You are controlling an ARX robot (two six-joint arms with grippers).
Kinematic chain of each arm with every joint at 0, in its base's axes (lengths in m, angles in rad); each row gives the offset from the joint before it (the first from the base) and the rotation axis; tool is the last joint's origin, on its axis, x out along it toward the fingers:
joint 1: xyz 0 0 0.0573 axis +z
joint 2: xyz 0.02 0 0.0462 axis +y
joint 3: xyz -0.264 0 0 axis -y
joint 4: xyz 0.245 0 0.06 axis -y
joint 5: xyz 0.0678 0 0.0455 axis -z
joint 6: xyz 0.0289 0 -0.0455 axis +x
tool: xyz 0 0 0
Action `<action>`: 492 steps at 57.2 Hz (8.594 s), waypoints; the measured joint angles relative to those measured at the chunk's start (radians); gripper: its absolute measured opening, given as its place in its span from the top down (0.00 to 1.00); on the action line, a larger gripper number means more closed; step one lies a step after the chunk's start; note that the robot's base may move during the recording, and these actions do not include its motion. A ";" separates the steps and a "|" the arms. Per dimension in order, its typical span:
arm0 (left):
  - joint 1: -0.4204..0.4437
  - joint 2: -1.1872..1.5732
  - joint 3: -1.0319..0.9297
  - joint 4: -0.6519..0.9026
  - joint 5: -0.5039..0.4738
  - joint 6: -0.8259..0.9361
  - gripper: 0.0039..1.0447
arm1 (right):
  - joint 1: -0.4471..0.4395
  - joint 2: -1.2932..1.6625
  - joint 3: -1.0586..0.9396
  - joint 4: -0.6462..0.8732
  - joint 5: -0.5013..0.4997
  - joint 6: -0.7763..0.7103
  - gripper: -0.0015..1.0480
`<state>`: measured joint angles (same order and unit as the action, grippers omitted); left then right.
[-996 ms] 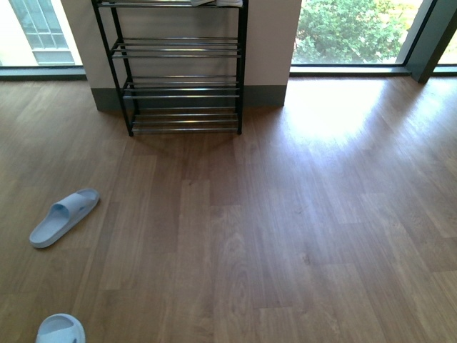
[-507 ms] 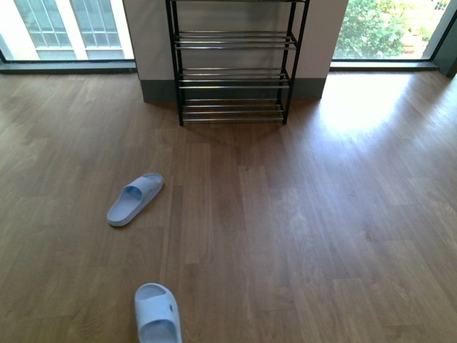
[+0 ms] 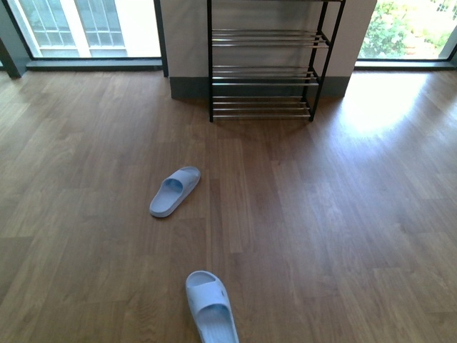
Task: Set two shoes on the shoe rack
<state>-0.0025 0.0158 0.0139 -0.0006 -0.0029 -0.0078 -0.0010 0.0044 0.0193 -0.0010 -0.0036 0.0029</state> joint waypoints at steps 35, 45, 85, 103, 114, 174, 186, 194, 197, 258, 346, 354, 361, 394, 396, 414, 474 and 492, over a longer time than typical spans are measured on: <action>0.000 0.000 0.000 0.000 0.000 0.000 0.09 | 0.000 0.000 0.000 0.000 0.004 0.000 0.09; 0.000 0.000 0.000 0.000 0.000 0.000 0.09 | 0.000 0.000 0.000 0.000 0.003 0.000 0.09; 0.000 0.000 0.000 0.000 0.001 0.000 0.09 | 0.000 -0.001 0.000 0.000 0.004 0.000 0.09; 0.000 0.000 0.000 0.000 0.001 0.000 0.09 | 0.000 -0.001 0.000 0.000 0.003 0.000 0.09; 0.000 0.000 0.000 0.000 0.001 0.000 0.09 | 0.000 -0.001 0.000 0.000 0.003 0.000 0.09; 0.000 0.000 0.000 0.000 0.001 0.000 0.09 | 0.000 -0.002 0.000 0.000 0.003 0.000 0.09; 0.000 0.000 0.000 0.000 0.001 0.000 0.09 | 0.000 -0.002 0.000 0.000 0.004 0.000 0.09; 0.000 0.000 0.000 0.000 0.001 0.000 0.09 | 0.000 -0.002 0.000 0.000 0.003 0.000 0.09; 0.000 0.000 0.000 0.000 0.001 0.000 0.09 | 0.000 -0.002 0.000 0.000 0.003 0.000 0.09; 0.000 0.000 0.000 0.000 0.001 0.000 0.09 | 0.000 -0.002 0.000 0.000 0.004 0.000 0.09; 0.000 0.000 0.000 0.000 0.000 0.000 0.09 | 0.000 0.000 0.000 0.000 0.001 0.000 0.09; 0.000 0.000 0.000 0.000 0.000 0.000 0.09 | 0.000 0.000 0.000 0.000 0.001 0.000 0.09; 0.000 0.000 0.000 0.000 0.001 0.000 0.09 | -0.044 0.215 0.044 -0.048 0.003 -0.057 0.09; 0.000 0.000 0.000 0.000 0.002 0.000 0.09 | -0.042 2.028 0.283 0.957 -0.073 -0.302 0.09; 0.000 0.000 0.000 0.000 0.002 0.000 0.09 | -0.048 2.136 0.310 0.995 -0.082 -0.328 0.09; 0.000 0.000 0.000 0.000 0.002 0.000 0.09 | -0.125 2.673 0.574 1.085 -0.095 -0.449 0.09; 0.000 0.000 0.000 0.000 0.002 0.000 0.09 | -0.103 2.965 0.979 0.946 -0.183 -0.335 0.65; 0.000 0.000 0.000 0.000 0.002 0.000 0.09 | -0.081 2.914 0.889 1.040 -0.204 -0.206 0.99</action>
<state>-0.0025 0.0158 0.0139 -0.0006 -0.0006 -0.0074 -0.0822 2.9181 0.9085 1.0386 -0.2081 -0.2028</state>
